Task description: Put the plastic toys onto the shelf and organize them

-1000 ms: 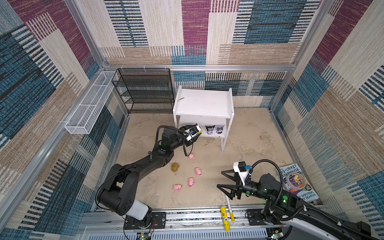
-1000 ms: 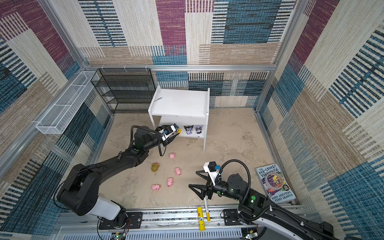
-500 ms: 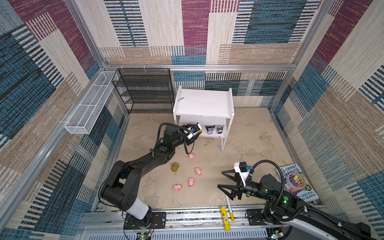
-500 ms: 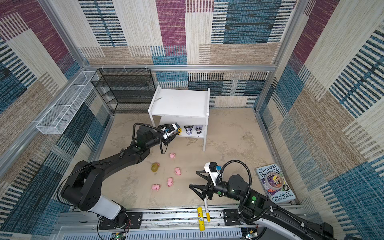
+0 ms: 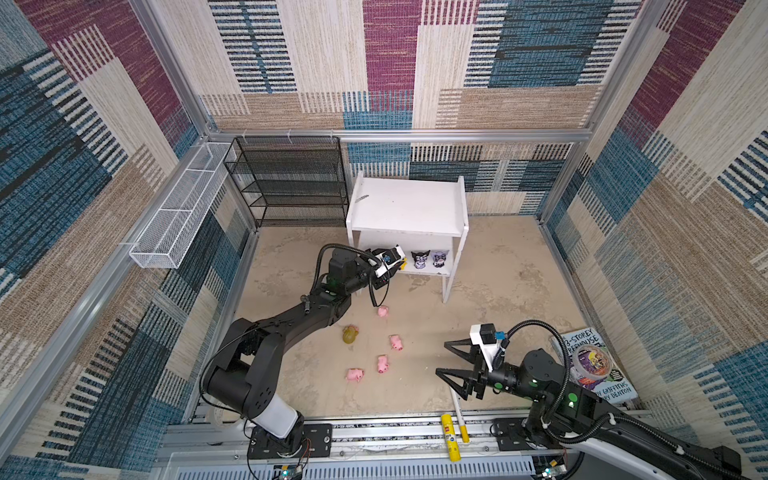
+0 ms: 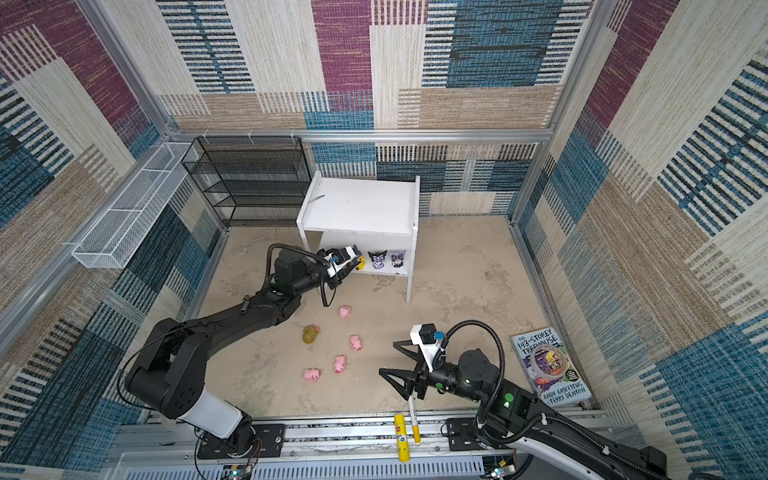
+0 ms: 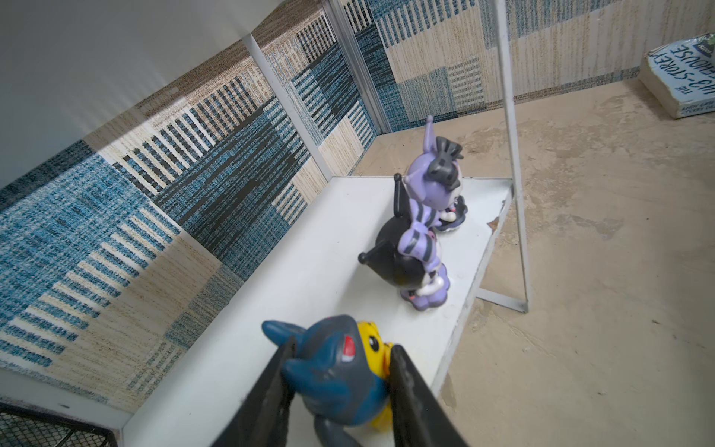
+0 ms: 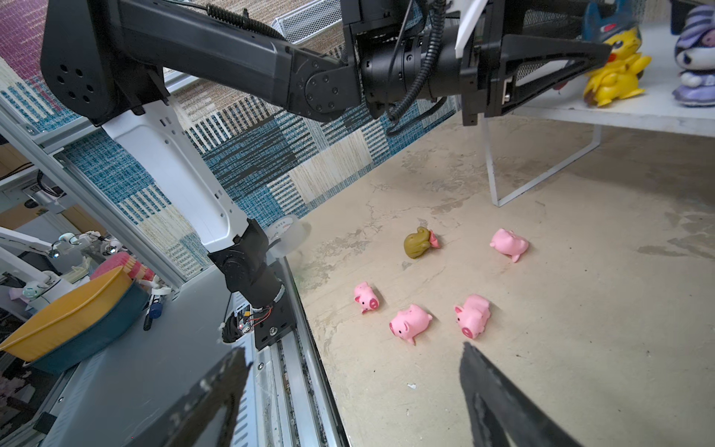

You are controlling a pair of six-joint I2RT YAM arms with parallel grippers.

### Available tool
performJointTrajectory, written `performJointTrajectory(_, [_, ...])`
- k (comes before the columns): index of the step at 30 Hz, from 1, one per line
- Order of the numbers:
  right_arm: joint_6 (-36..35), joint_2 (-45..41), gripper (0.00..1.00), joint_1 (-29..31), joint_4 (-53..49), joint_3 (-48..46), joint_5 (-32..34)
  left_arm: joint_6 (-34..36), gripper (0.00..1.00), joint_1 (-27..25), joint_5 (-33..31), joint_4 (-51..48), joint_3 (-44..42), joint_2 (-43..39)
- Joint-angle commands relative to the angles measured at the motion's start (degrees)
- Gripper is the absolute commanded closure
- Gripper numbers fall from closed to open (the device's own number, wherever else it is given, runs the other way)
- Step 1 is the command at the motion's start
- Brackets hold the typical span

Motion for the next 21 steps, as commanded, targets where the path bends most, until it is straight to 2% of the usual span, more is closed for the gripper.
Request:
performJointTrajectory(1, [0.52, -0.28, 0.13, 0.05, 0.74, -0.23, 0.55, 1.17, 0.58, -0.02, 1.57, -1.79, 0.99, 0.70])
performJointTrajectory(9, [0.61, -0.28, 0.13, 0.00, 0.91, -0.40, 0.54, 1.84, 0.56, 0.07, 2.15, -2.82, 2.64, 1.89])
performJointTrajectory(21, [0.69, -0.32, 0.13, 0.02, 1.23, -0.65, 0.46, 1.25, 0.43, 0.07, -0.23, -0.38, 0.71, 0.52])
